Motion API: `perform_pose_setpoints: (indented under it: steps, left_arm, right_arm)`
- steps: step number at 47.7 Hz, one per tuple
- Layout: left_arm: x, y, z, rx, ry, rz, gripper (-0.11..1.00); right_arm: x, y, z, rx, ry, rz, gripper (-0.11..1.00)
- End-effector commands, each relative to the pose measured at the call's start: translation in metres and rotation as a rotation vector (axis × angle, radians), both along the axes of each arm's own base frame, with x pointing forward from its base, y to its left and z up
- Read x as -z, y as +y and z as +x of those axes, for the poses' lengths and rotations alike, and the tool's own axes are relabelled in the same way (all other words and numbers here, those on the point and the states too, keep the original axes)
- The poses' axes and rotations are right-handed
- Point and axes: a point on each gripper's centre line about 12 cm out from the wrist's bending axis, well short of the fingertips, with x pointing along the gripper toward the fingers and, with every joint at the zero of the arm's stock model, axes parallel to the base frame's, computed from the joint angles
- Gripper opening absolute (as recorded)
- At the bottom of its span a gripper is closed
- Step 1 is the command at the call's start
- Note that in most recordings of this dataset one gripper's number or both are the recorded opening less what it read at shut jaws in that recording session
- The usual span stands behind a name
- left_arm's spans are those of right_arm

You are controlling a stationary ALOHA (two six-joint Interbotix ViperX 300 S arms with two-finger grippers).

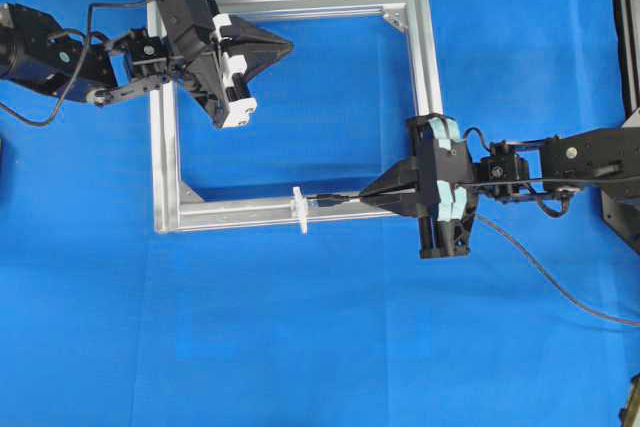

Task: Insert the wire through the string loop located in the center.
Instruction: 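Push the USB plug leftward through the white zip-tie loop with the right gripper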

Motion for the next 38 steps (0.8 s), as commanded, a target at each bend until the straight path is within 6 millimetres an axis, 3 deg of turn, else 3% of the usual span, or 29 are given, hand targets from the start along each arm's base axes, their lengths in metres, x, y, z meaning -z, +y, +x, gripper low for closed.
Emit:
perform_pose_setpoints:
  steps: [1, 21, 38]
  left_arm:
    - [-0.017, 0.0, 0.003, 0.003, -0.05, 0.015, 0.0]
    - [-0.017, 0.0, 0.003, 0.003, -0.051, 0.016, 0.0]
    - [-0.017, 0.0, 0.003, 0.004, -0.052, 0.018, 0.0]
  right_arm:
    - [-0.01, 0.001, 0.002, -0.003, -0.038, 0.0, -0.02]
    - [-0.011, 0.002, 0.004, -0.008, -0.045, 0.001, -0.02]
    - [-0.013, 0.006, 0.022, -0.014, -0.061, 0.0, -0.02]
